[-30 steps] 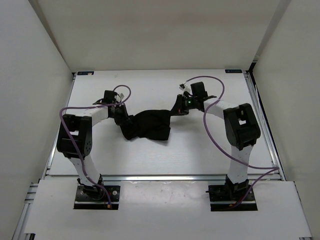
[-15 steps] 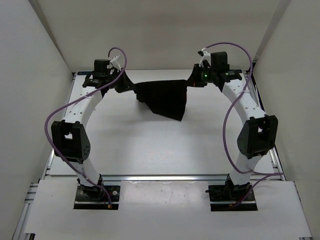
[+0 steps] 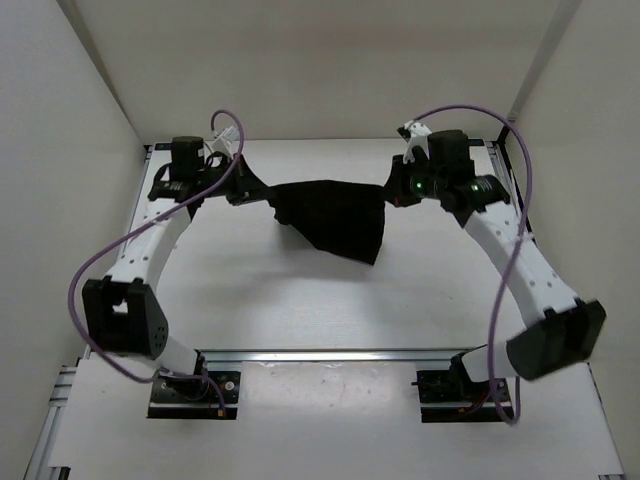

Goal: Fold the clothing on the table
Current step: Flatten the skirt out

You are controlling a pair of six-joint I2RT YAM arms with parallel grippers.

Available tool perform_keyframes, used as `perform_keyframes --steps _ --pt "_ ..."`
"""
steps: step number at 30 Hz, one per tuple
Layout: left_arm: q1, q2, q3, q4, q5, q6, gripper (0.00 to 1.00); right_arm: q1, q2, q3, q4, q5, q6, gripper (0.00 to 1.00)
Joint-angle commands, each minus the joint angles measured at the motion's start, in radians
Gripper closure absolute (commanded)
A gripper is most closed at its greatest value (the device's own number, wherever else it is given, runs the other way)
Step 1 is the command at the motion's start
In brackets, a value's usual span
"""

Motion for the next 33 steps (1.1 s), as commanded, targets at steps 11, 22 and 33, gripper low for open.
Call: perform_keyframes --steps 11,22,33 --pt "0.008 -0.334 -0.092 0.104 0.203 -0.085 1.0 0.059 -0.446 -0.238 0.045 0.138 0.034 0.99" --pt "-0.022 -0.002 -0.221 0.287 -0.073 -0.122 1.0 -0.185 -0.054 -0.293 0.229 -0.053 0.081 1.0" --pt "-0.016 0.312 0.247 0.379 -0.035 -0.26 1.0 -0.107 0.105 0.014 0.301 0.269 0.009 1.0"
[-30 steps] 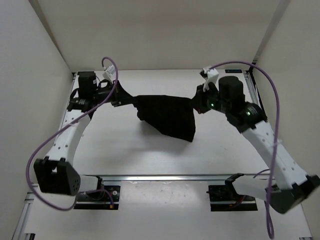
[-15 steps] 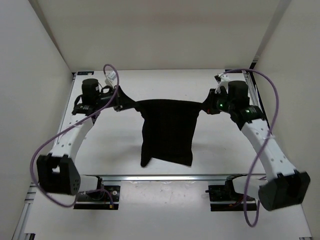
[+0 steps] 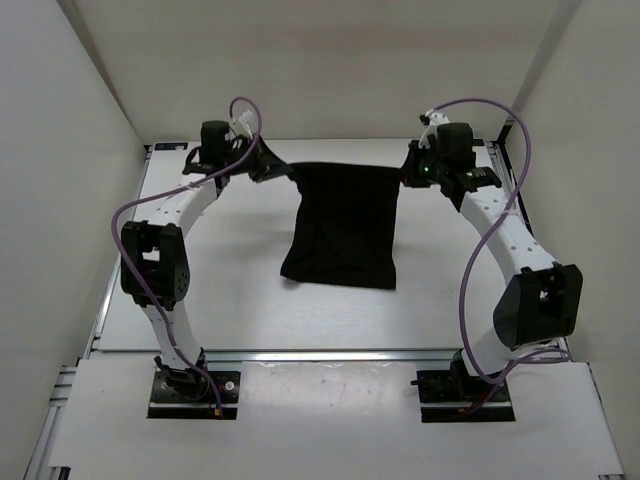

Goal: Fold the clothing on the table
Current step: Flatten the skirt out

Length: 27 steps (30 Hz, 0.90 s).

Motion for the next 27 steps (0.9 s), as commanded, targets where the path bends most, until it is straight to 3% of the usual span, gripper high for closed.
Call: perform_keyframes --steps 1,5,8,10,17,20,23,24,26,27 --pt "0.035 -0.01 0.177 0.131 0.02 -0.08 1.0 0.038 -0.039 0.098 0.127 0.263 -0.094 1.0" --pt "0.07 -0.004 0.343 0.145 0.045 -0.135 1.0 0.046 -0.109 0.101 0.214 0.31 -0.113 1.0" --pt "0.094 -0.051 0.305 0.145 0.072 -0.147 1.0 0.039 -0.161 0.071 0.192 0.294 -0.105 1.0" --pt "0.099 -0.088 0.204 0.2 0.086 -0.146 1.0 0.036 -0.209 -0.006 0.19 0.281 -0.099 1.0" --pt "0.049 -0.327 -0.383 0.283 0.11 -0.107 1.0 0.078 -0.388 -0.351 0.13 0.15 -0.008 1.0" --pt "0.045 -0.465 -0.517 0.356 0.224 -0.164 1.0 0.142 -0.544 -0.405 0.052 0.126 0.018 1.0" --pt "0.038 -0.576 -0.551 0.756 0.418 -0.488 1.0 0.29 -0.708 -0.376 -0.034 0.234 0.057 1.0" --pt "0.036 -0.596 -0.549 0.874 0.449 -0.675 1.0 0.344 -0.764 -0.344 -0.069 0.283 0.062 1.0" --pt "0.047 -0.588 -0.528 1.321 0.453 -0.931 1.0 0.419 -0.801 -0.302 -0.115 0.349 0.072 1.0" --pt "0.05 -0.581 -0.485 1.37 0.453 -0.98 1.0 0.435 -0.812 -0.274 -0.126 0.394 0.065 1.0"
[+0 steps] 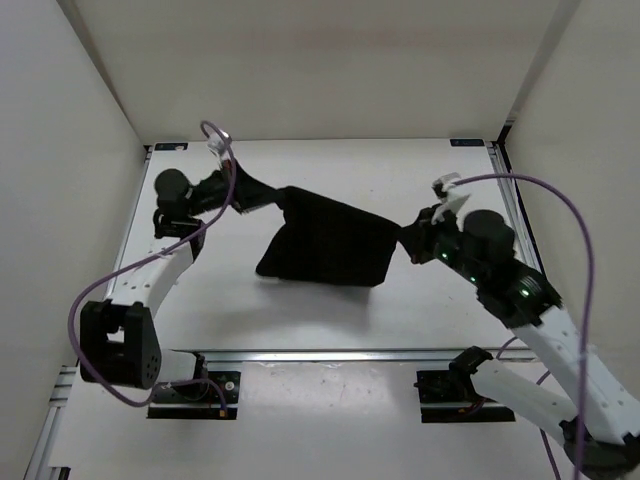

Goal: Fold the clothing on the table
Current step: Flatten the skirt out

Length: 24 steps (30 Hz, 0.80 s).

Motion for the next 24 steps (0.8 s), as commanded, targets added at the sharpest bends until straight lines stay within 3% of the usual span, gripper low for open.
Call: perform_keyframes --steps 1,4,6,7,9,11,12,16,24 --pt "0.025 -0.068 0.148 0.627 0.124 -0.42 1.0 0.102 -0.097 0.125 -0.044 0.188 0.023 1.0" --pt "0.036 -0.064 0.233 0.604 0.154 -0.422 1.0 0.13 -0.076 0.168 -0.052 0.243 -0.024 1.0" --pt "0.033 -0.068 0.213 0.468 0.161 -0.321 1.0 0.037 -0.016 0.177 -0.055 0.208 -0.052 1.0" --pt "0.033 -0.053 0.178 0.419 0.162 -0.281 1.0 -0.001 -0.002 0.159 -0.038 0.119 -0.058 1.0" --pt "0.045 -0.044 0.11 0.221 0.141 -0.105 1.0 -0.255 0.06 0.113 0.006 -0.107 -0.04 1.0" --pt "0.051 -0.018 0.023 0.1 0.107 0.019 1.0 -0.473 0.122 0.003 0.104 -0.435 0.02 1.0" --pt "0.048 0.019 0.0 0.055 0.09 0.079 1.0 -0.559 0.152 -0.04 0.134 -0.486 0.04 1.0" --pt "0.019 0.256 -0.025 -0.002 0.023 0.184 1.0 -0.548 0.324 -0.124 0.25 -0.403 -0.007 1.0" --pt "-0.029 0.648 0.327 -0.017 -0.099 0.17 1.0 -0.534 0.6 0.008 0.324 -0.343 -0.066 1.0"
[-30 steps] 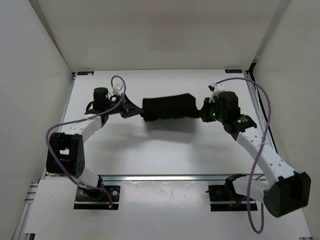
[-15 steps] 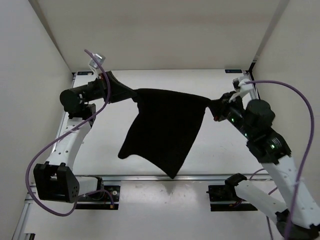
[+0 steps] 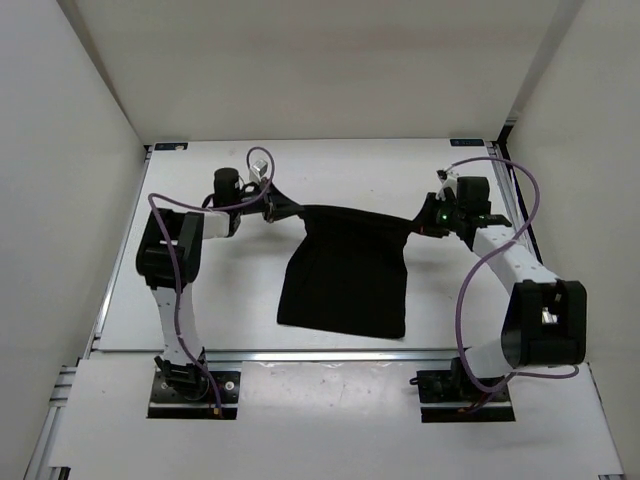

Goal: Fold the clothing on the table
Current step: Flatten the skirt out, then fold the skirt

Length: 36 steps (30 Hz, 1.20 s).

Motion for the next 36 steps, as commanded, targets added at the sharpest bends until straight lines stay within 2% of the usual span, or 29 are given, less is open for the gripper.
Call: perform_keyframes --steps 1,7,12,16,24,28,36 --pt "0.0 0.037 0.177 0.009 -0.06 0.032 1.0 -0.014 0.051 0.087 0.105 0.069 -0.054 1.0" --pt "0.017 0.183 0.406 -0.091 -0.074 0.058 1.0 -0.004 0.186 0.217 0.101 0.113 -0.063 1.0" --pt "0.014 0.268 0.475 -0.118 -0.054 0.057 1.0 0.006 0.272 0.283 0.095 0.141 -0.068 1.0" --pt "0.009 0.277 0.468 -0.205 -0.027 0.13 1.0 0.025 0.278 0.283 0.081 0.143 -0.065 1.0" --pt "0.043 0.118 0.368 -0.548 -0.036 0.509 1.0 0.054 0.143 0.188 0.015 0.118 -0.061 0.99" --pt "0.06 0.013 0.308 -0.644 -0.034 0.595 1.0 0.075 0.1 0.134 -0.051 0.12 -0.049 1.0" --pt "0.091 -0.132 0.193 -0.739 -0.053 0.701 0.98 0.143 0.039 0.038 -0.172 0.089 -0.002 1.0"
